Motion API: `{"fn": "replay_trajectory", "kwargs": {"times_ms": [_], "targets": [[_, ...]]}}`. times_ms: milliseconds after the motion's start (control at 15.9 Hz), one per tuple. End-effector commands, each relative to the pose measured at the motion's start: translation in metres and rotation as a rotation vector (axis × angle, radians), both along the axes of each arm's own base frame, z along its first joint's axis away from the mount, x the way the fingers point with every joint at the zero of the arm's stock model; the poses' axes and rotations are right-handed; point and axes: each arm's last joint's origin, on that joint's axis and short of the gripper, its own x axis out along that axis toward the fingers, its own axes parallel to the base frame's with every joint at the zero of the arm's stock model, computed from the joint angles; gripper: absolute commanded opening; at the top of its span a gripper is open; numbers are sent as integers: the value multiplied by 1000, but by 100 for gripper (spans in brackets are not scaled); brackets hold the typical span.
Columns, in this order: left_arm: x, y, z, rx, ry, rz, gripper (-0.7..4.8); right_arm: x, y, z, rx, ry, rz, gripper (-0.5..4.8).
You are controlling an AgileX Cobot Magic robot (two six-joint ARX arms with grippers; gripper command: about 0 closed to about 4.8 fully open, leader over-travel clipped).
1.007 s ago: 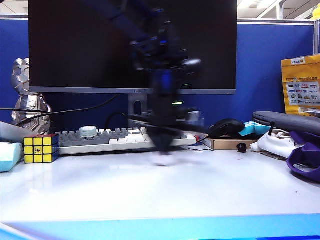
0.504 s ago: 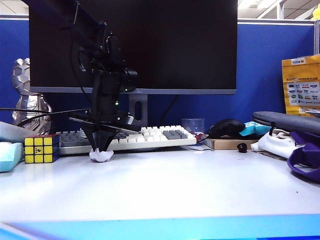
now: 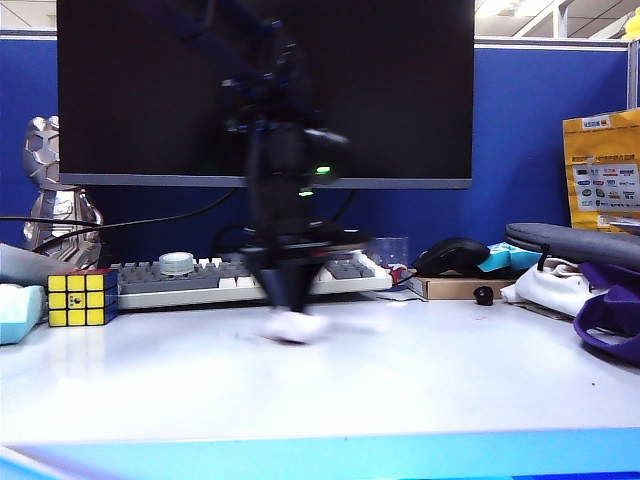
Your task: Use the wet wipes on the table to wipe the cherry juice off the table, then put the wipes back on the table.
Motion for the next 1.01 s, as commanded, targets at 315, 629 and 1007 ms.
{"fn": "replay_trajectory", "kwargs": {"times_ms": [315,629,1007], "targets": [[-19,-24,46,-276,-33,-74,10,0,0,0,-2,-2,0,0],[-20,-16,53,-192,-61,-55,90,0,0,0,-2,-2,0,0],[-20,-12,69,-227,-99,-39,186,0,0,0,-2,-2,1,0]]}}
